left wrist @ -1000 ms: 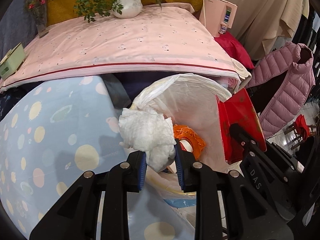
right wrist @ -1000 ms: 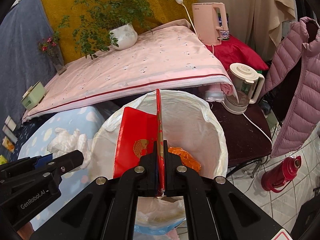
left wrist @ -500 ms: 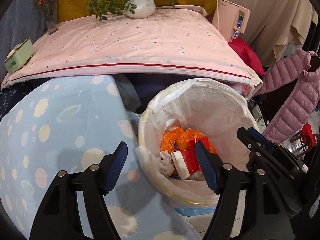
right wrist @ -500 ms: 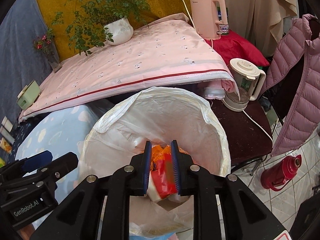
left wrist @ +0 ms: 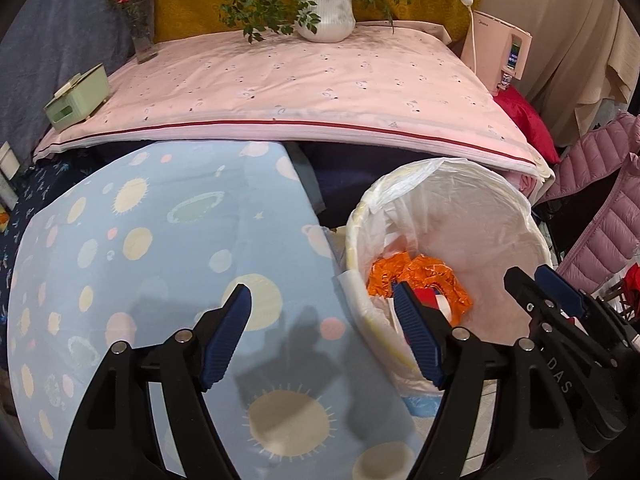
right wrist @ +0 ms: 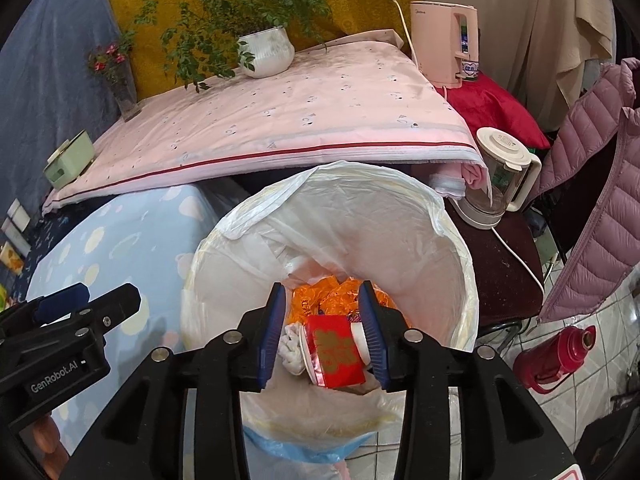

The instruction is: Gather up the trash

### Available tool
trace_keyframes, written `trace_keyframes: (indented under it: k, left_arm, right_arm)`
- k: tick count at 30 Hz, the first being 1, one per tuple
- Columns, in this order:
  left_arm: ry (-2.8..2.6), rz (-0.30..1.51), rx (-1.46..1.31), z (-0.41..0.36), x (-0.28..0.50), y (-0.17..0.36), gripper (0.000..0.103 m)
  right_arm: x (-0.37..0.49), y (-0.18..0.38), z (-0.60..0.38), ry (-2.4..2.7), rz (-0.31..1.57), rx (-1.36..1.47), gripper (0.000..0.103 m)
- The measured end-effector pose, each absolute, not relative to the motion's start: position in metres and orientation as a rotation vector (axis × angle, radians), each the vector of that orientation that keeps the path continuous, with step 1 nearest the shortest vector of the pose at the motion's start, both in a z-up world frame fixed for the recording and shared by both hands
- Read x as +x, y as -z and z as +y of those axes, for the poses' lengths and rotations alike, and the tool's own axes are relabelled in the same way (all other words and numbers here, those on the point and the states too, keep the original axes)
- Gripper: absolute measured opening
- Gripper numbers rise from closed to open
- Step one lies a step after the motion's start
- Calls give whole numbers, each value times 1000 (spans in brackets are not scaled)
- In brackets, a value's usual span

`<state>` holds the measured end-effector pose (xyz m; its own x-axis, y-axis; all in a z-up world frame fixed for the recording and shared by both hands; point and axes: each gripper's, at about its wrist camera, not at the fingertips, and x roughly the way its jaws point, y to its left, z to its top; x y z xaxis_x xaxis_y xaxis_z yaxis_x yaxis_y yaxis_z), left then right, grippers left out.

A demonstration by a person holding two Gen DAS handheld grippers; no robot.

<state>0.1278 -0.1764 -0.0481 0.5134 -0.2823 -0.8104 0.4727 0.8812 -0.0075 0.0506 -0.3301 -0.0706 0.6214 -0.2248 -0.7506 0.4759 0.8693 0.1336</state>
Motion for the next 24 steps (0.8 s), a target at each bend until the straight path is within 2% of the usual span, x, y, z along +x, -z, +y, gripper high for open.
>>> trace_keyframes:
  k: [4, 6, 10, 14, 24]
  left_arm:
    - [440, 911, 237, -168, 122, 49, 77]
    - [436, 914, 235, -164, 121, 50, 77]
    - [424, 913, 234, -155, 117, 53, 79]
    - [402, 907, 234, -147, 114, 55, 85]
    - [384, 917, 235, -133, 107, 60, 86]
  right_arm:
    - [48, 69, -319, 398, 821, 304, 40]
    - [47, 68, -315, 393, 826, 293, 47]
    - [43, 67, -306, 389, 832, 266, 50]
    - [39, 64, -301, 400, 829, 236, 55]
    - [33, 62, -290, 403, 829, 194, 73]
